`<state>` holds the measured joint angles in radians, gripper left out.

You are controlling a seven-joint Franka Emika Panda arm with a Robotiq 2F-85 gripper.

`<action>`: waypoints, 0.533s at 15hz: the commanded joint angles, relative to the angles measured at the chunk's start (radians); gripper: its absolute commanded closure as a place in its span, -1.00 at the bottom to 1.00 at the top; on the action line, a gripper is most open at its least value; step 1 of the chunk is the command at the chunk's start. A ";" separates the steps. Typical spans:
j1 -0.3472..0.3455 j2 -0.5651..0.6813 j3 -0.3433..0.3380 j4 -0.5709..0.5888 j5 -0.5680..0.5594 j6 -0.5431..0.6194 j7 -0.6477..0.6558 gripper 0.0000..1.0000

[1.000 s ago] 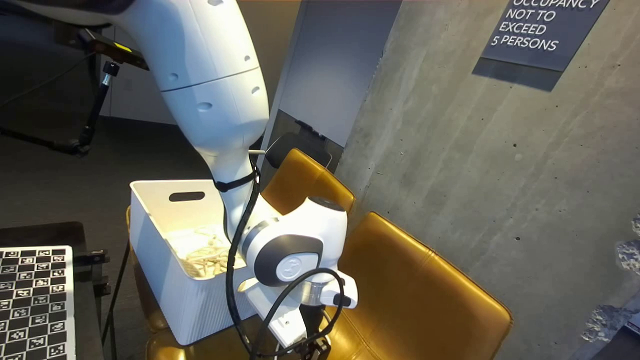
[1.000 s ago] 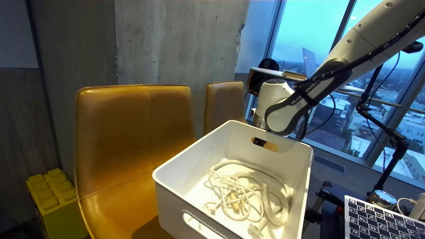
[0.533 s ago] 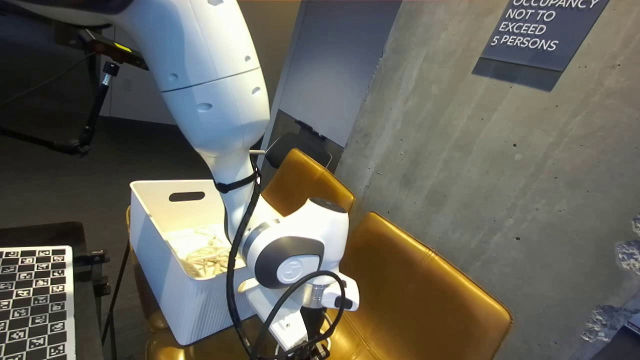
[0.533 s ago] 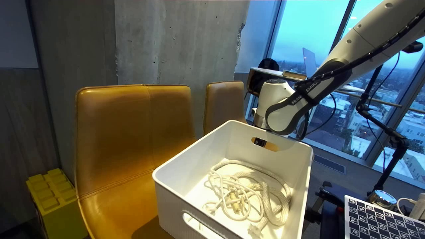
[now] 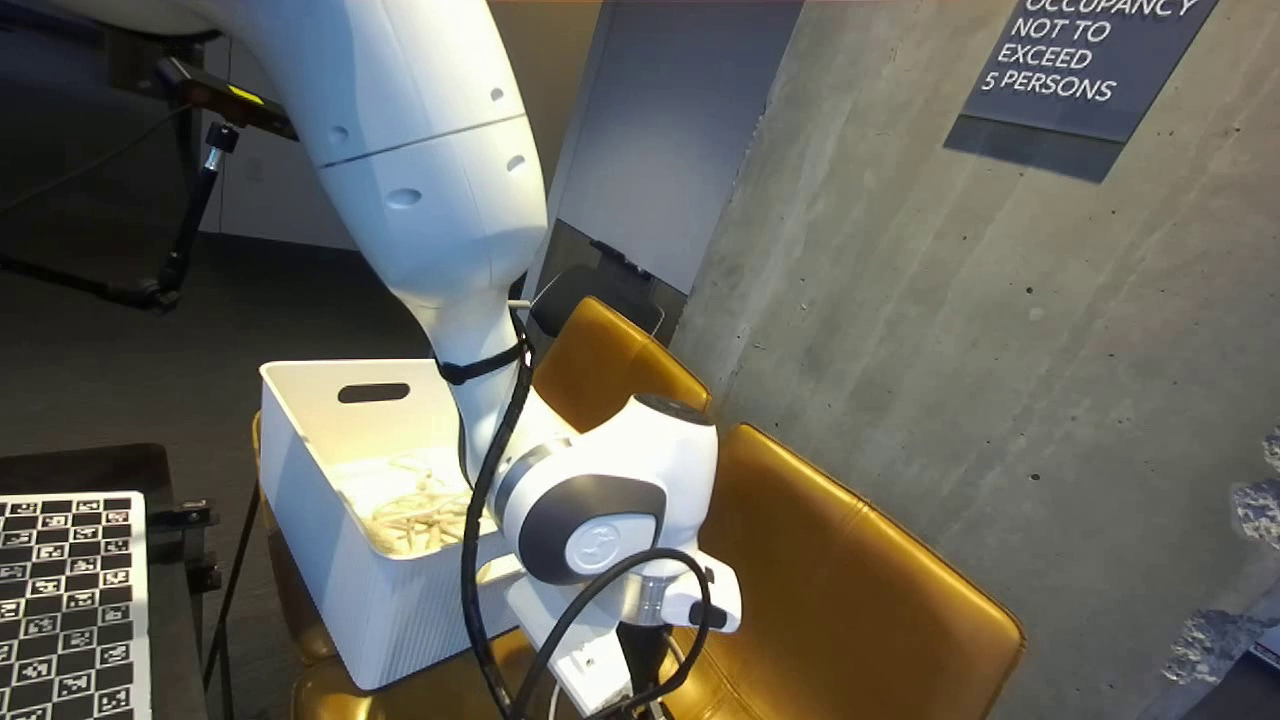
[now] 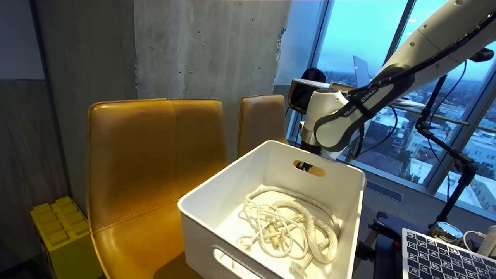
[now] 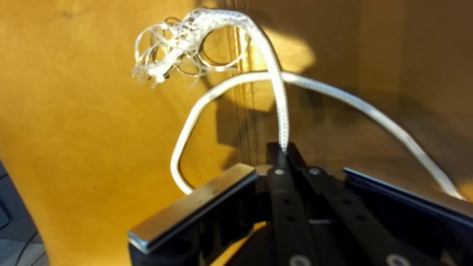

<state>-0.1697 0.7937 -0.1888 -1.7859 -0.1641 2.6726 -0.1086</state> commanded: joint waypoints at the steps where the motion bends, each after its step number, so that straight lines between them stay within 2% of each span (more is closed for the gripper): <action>1: 0.001 -0.196 0.016 -0.111 0.003 -0.008 -0.018 0.98; 5: 0.001 -0.386 0.063 -0.185 0.021 -0.002 -0.044 0.98; 8: 0.025 -0.544 0.102 -0.286 0.018 0.011 -0.067 0.98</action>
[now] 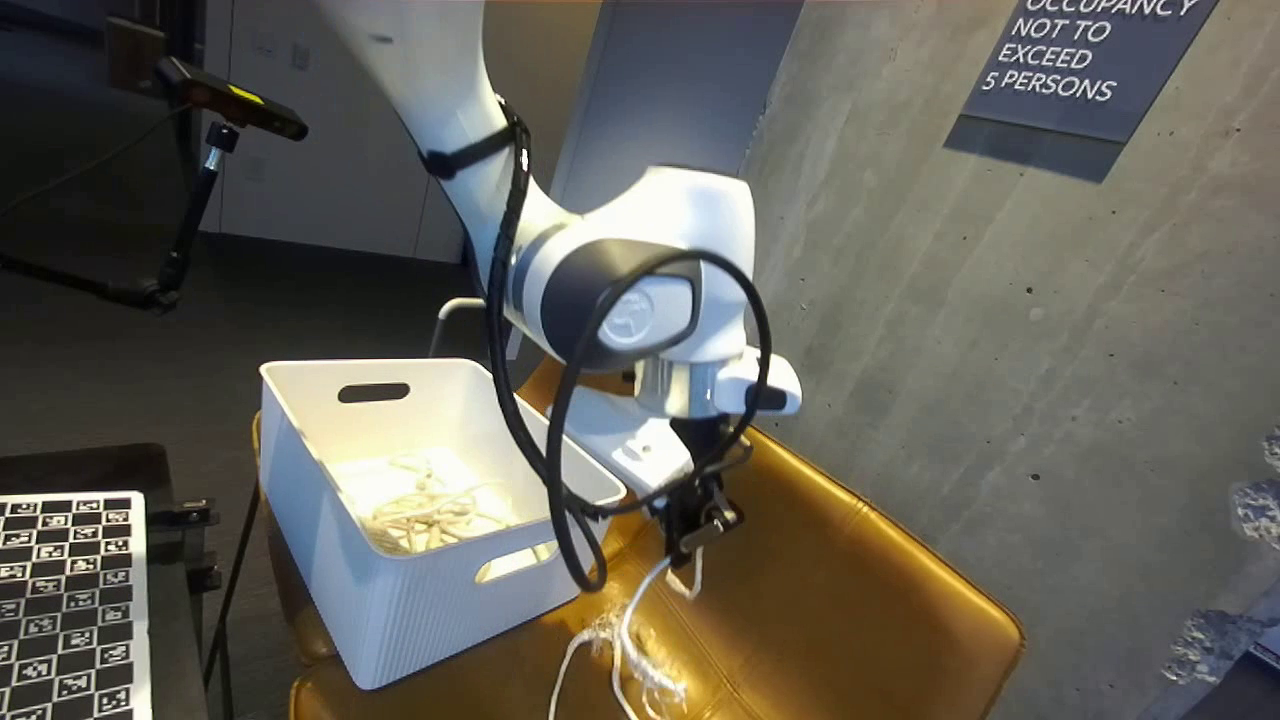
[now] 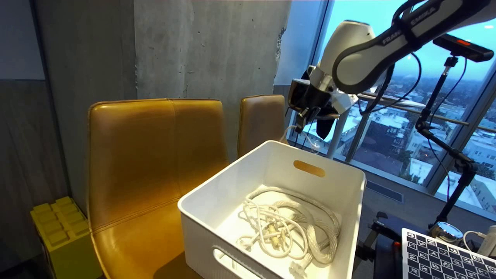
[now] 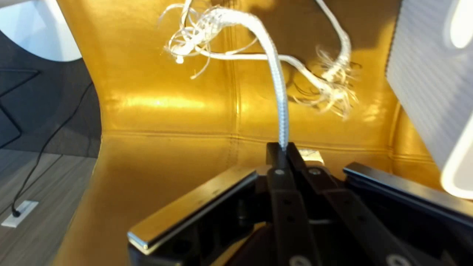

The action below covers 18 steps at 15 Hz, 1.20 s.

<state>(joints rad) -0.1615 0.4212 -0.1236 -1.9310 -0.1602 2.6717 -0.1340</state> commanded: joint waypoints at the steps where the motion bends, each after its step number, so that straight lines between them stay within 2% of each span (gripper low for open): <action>1: 0.031 -0.223 0.049 -0.182 0.010 0.018 -0.047 0.98; 5: 0.102 -0.418 0.099 -0.346 -0.002 0.013 -0.051 0.98; 11: 0.222 -0.663 0.209 -0.595 -0.031 -0.013 0.062 0.98; 12: 0.238 -0.695 0.233 -0.630 -0.027 -0.020 0.090 0.43; 13: 0.249 -0.708 0.245 -0.643 -0.012 -0.029 0.096 0.41; 15: 0.266 -0.733 0.244 -0.669 0.018 -0.036 0.084 0.15; 18: 0.256 -0.743 0.198 -0.675 0.038 -0.044 0.034 -0.28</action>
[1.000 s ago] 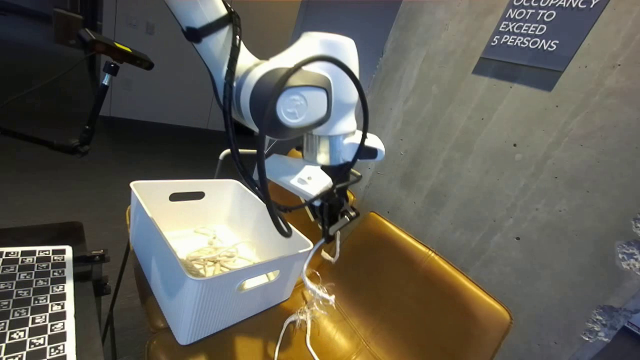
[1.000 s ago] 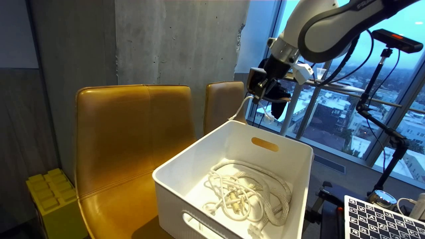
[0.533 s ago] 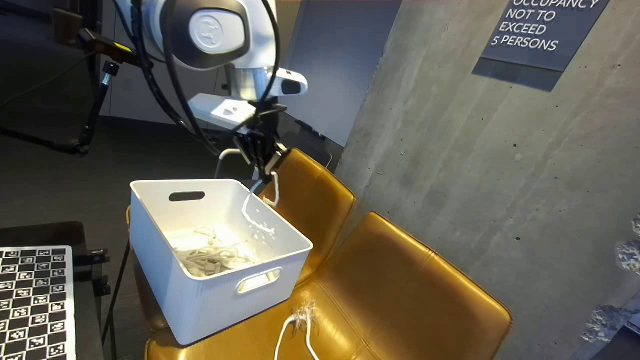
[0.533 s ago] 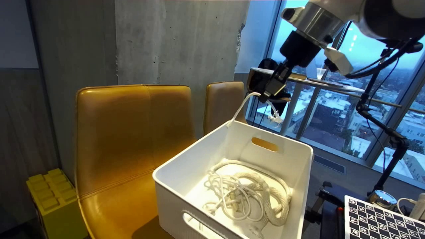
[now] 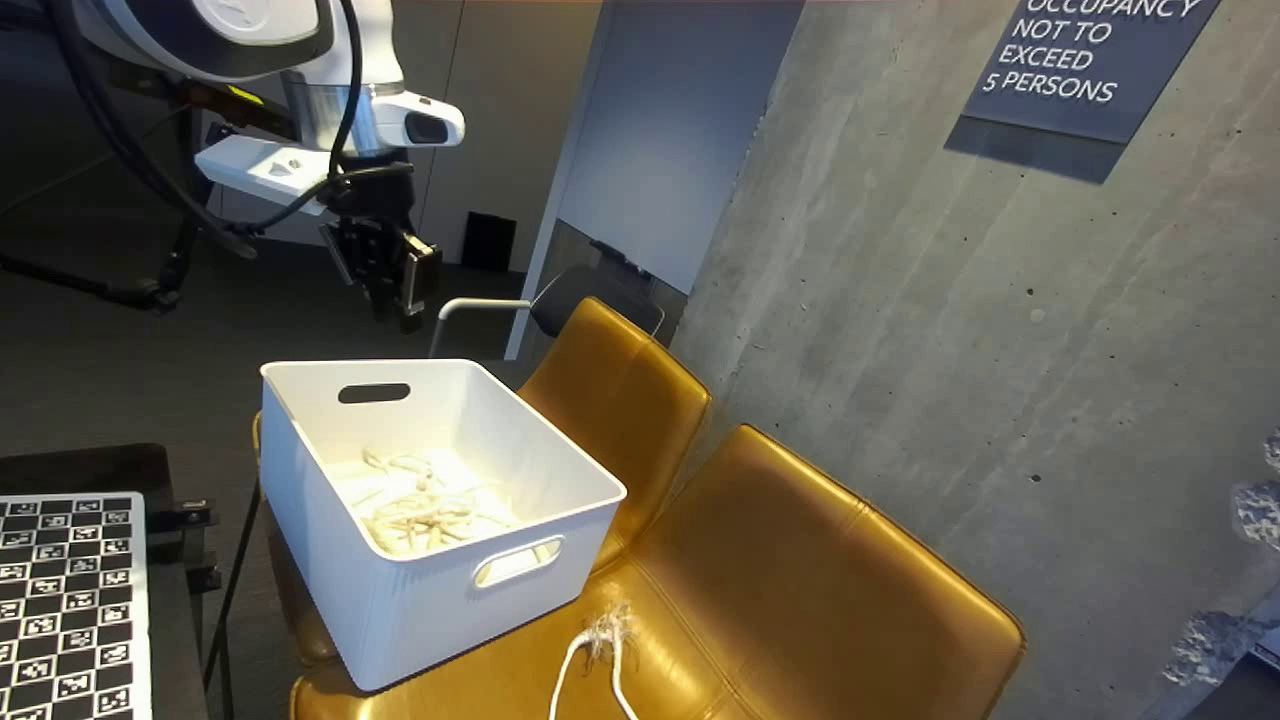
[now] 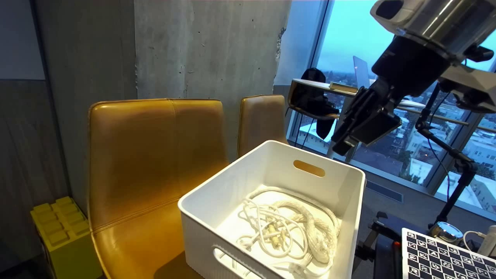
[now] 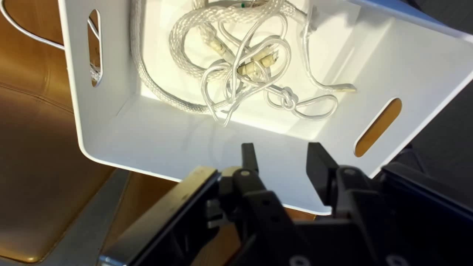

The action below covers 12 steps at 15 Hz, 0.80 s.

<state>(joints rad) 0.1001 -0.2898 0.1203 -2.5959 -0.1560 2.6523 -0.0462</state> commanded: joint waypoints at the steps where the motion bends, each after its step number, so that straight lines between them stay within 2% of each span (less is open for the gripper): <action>1: -0.013 -0.031 -0.068 -0.009 0.040 -0.021 -0.071 -0.44; 5: -0.087 0.056 -0.196 0.056 0.046 0.004 -0.183 -0.97; 9: -0.148 0.208 -0.309 0.189 0.111 0.007 -0.306 -1.00; 12: -0.191 0.344 -0.343 0.305 0.217 -0.004 -0.382 -1.00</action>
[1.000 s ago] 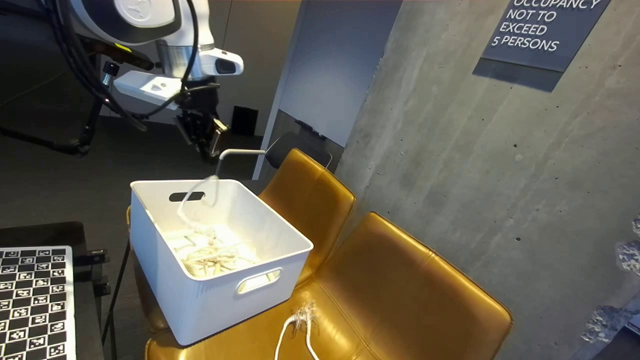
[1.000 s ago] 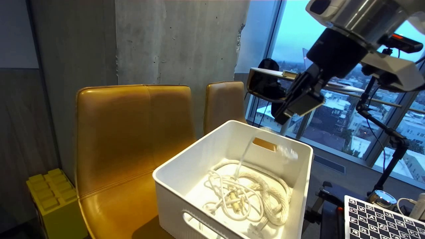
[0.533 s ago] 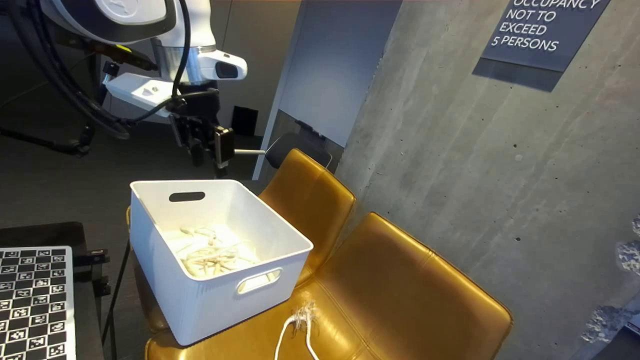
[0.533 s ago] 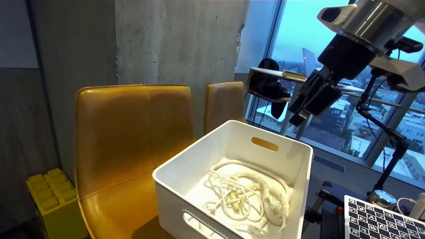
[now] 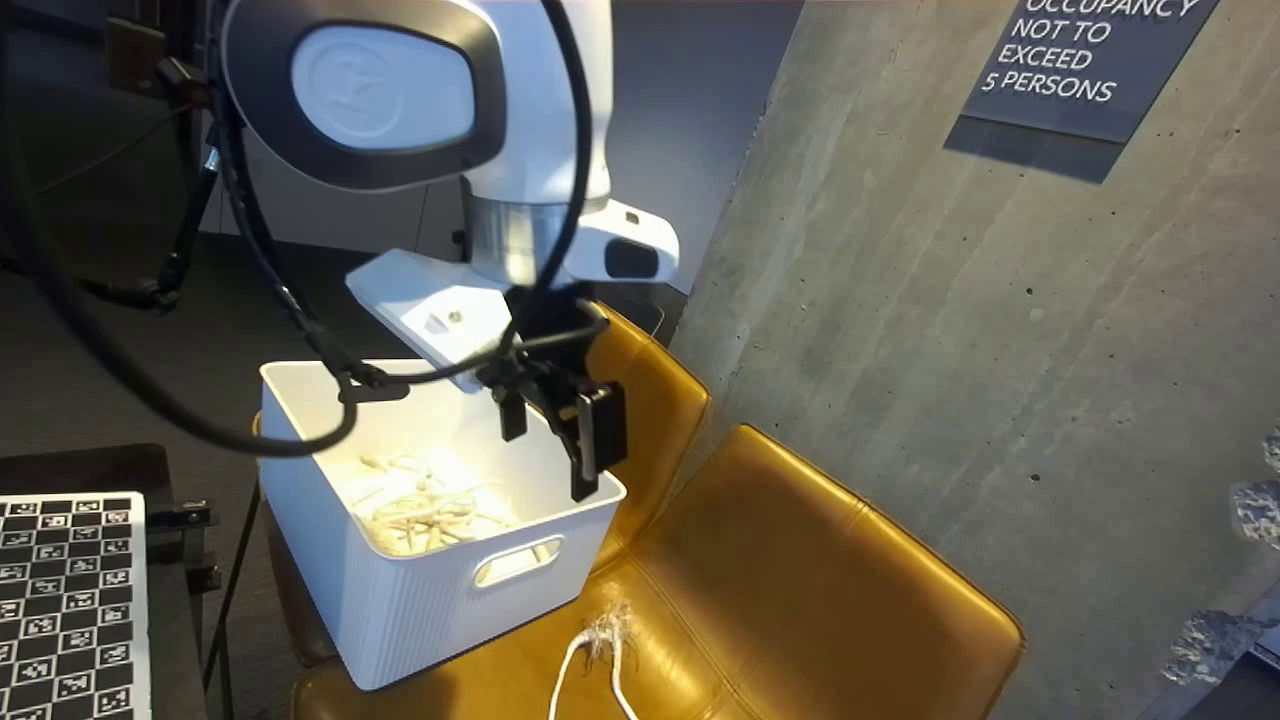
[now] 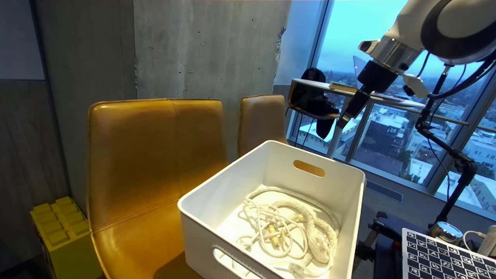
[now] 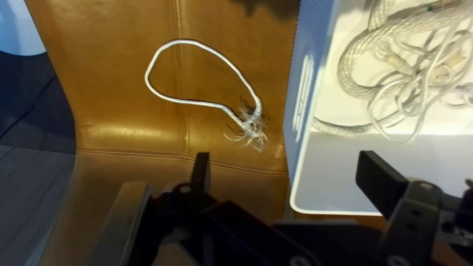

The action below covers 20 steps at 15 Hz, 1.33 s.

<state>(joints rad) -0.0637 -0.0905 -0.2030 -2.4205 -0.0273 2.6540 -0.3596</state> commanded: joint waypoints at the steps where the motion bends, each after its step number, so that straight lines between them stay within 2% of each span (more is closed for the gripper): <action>1: -0.048 0.202 -0.020 0.173 0.123 -0.006 -0.092 -1.00; 5: -0.147 0.391 0.022 0.311 0.182 -0.002 -0.123 -1.00; 10: -0.233 0.586 0.073 0.441 0.143 0.005 -0.087 -1.00; 14: -0.267 0.722 0.093 0.542 0.120 0.002 -0.059 -1.00; 20: -0.275 0.869 0.086 0.683 0.087 -0.012 -0.004 -1.00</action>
<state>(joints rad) -0.3152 0.7090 -0.1308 -1.8260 0.0983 2.6557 -0.4036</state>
